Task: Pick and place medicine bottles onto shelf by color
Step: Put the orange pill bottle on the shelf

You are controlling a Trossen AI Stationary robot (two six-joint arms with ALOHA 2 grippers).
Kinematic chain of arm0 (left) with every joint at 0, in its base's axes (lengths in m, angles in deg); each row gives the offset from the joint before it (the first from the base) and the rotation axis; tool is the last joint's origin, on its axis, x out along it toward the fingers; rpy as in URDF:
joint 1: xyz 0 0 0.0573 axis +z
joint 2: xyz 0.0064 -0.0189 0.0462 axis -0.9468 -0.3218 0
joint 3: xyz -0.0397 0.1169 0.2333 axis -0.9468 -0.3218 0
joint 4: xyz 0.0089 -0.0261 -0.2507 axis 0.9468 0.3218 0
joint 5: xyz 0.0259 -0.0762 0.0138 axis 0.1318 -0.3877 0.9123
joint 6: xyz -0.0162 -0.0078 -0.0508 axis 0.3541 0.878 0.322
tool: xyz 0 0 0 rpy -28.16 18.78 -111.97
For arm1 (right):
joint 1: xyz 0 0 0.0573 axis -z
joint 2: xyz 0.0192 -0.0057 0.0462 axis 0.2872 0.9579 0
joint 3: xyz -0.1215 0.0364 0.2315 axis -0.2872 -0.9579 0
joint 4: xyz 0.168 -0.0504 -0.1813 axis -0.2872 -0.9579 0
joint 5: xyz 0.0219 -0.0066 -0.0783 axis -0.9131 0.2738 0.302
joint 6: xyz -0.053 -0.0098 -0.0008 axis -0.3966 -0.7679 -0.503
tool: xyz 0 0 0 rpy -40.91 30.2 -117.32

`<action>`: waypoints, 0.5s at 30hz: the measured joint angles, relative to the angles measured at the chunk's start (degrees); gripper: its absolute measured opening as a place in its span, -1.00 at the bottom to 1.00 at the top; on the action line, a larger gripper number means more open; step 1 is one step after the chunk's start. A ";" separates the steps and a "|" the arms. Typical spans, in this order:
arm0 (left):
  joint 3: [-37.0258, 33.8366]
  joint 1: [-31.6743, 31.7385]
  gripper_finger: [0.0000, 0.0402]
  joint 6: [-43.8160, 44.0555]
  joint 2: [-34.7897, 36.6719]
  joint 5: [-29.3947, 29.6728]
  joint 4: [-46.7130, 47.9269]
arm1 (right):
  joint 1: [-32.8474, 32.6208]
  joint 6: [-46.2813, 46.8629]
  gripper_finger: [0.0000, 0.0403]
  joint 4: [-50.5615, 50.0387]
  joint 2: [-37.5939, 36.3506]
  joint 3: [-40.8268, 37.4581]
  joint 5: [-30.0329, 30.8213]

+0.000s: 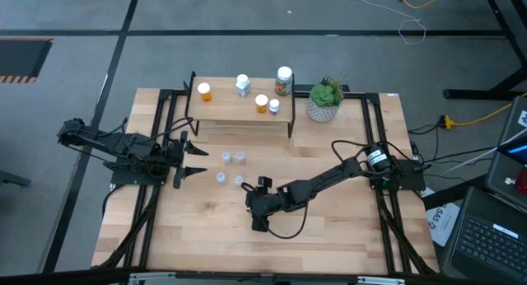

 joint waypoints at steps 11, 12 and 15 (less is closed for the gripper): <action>0.00 0.00 0.21 0.00 0.01 -0.01 0.01 | 1.44 4.16 0.01 -4.85 -1.73 3.04 0.56; 0.00 0.00 0.21 0.00 -0.01 -0.01 0.10 | 1.60 4.04 -0.01 -7.22 -1.90 4.47 0.81; 0.00 0.02 0.21 0.00 0.01 -0.01 0.14 | 2.33 2.20 -0.01 -14.59 -2.03 9.76 0.94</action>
